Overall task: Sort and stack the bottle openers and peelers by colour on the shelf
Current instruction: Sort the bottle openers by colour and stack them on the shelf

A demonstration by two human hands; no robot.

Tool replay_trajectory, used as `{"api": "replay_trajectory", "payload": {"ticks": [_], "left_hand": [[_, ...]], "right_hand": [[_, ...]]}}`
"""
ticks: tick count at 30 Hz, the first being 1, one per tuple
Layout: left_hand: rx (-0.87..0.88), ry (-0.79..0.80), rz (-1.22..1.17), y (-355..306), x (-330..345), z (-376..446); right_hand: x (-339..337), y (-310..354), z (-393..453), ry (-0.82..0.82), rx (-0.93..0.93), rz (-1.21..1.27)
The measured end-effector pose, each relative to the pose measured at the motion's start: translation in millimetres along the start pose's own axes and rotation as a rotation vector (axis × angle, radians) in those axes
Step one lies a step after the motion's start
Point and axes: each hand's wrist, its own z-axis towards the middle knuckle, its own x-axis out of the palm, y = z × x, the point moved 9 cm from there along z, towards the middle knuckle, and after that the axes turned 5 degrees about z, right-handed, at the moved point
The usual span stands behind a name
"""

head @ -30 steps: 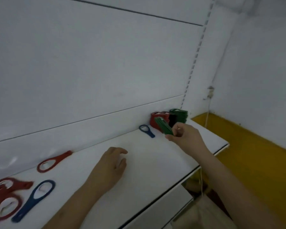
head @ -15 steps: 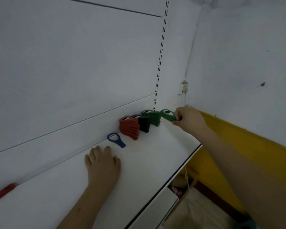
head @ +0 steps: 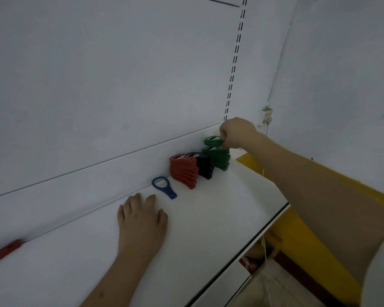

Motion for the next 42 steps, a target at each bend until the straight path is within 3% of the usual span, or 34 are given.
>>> {"api": "replay_trajectory", "payload": {"ticks": [7, 21, 29, 33, 38, 40, 42], "left_hand": [[-0.030, -0.019, -0.005, 2.6, -0.6, 0.7], [-0.036, 0.004, 0.025, 1.9, -0.5, 0.4], [-0.037, 0.013, 0.004, 1.9, 0.0, 1.7], [-0.029, 0.024, -0.011, 0.0, -2.7, 0.3], [0.074, 0.248, 0.014, -3.3, -3.5, -8.1], [0.146, 0.270, -0.012, 2.8, -19.2, -23.5], [0.198, 0.241, -0.046, 18.5, -39.2, -45.2]], "right_hand": [[10.3, 14.9, 14.0, 0.050, -0.023, -0.127], [10.9, 25.6, 2.2, 0.129, -0.002, -0.061], [-3.5, 19.1, -7.6, 0.201, 0.105, -0.009], [-45.9, 23.0, -19.5, 0.023, 0.112, 0.029], [-105.5, 84.1, -76.4, -0.475, -0.058, 0.570], [-104.8, 131.1, -99.5, -0.514, -0.221, 0.744], [-91.4, 184.1, -115.8, -0.444, -0.383, 0.872]]}}
